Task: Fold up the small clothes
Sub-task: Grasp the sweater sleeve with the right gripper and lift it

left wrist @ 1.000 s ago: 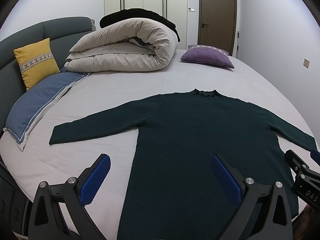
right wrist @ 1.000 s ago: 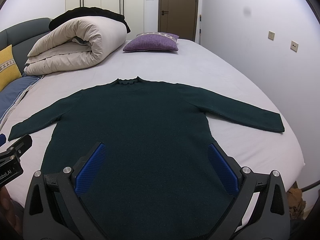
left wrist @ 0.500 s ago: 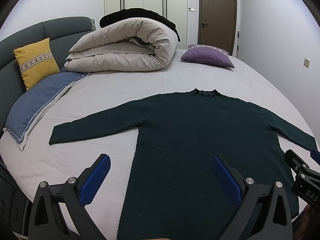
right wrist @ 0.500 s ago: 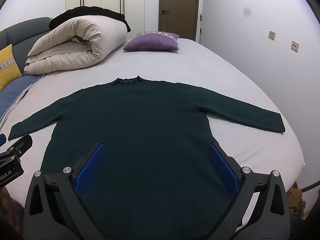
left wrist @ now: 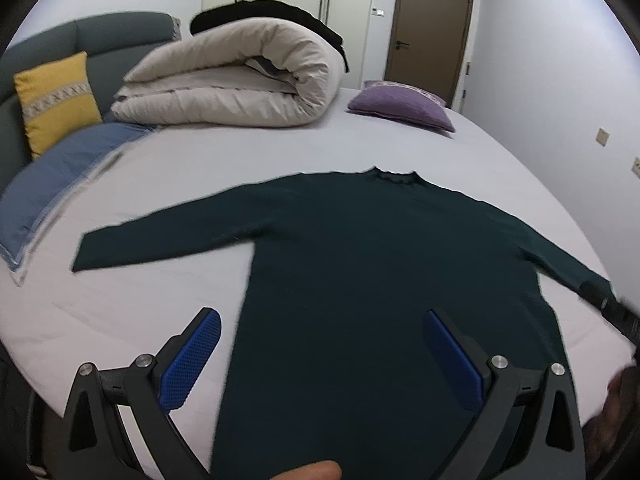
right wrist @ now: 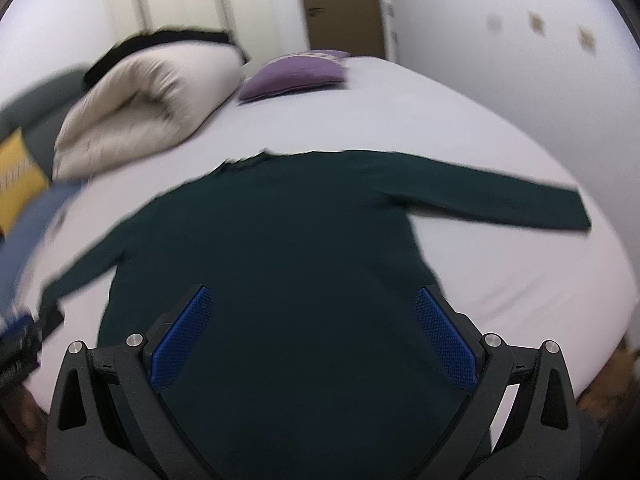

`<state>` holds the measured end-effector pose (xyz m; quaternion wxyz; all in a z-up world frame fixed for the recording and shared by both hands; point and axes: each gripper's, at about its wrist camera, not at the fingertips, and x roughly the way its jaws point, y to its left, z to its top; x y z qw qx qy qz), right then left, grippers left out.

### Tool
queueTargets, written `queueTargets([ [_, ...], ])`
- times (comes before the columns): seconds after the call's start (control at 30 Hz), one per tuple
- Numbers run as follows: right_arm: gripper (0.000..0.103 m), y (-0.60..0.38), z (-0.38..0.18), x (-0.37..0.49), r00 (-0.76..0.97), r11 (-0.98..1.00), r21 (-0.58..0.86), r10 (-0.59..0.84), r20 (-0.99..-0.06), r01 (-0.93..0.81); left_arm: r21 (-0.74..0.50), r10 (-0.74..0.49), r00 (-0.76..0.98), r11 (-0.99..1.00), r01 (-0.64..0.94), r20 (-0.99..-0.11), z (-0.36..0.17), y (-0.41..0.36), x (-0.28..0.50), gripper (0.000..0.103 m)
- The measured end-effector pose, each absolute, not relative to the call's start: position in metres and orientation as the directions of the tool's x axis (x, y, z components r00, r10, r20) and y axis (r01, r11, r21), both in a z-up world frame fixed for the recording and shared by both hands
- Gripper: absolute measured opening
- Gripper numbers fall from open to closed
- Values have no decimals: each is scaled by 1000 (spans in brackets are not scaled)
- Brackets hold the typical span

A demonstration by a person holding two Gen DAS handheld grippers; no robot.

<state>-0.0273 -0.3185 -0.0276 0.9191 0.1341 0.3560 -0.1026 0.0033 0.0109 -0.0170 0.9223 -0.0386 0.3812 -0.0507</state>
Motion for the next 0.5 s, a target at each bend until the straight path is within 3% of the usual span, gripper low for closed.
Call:
queueTargets([
  [0.13,102,-425,-44,-37,746,823,398,-46,-664,405,-209,-212,673,974,87,-708,-28,10,12,103],
  [0.2,96,-499,-67,-48,738,690,509,-55,-672,515,-221,-229,665,970,97,-711,-34,2,18,103],
  [0.37,87,-625,-124,-71,743,432,654,-58,-667,621,-231,-284,594,959,166,-752,-56,-24,41,103],
  [0.5,79,-675,-150,-76,778,322,727,-54,-626,607,-279,-318,582,947,160,-748,-69,-33,55,103],
])
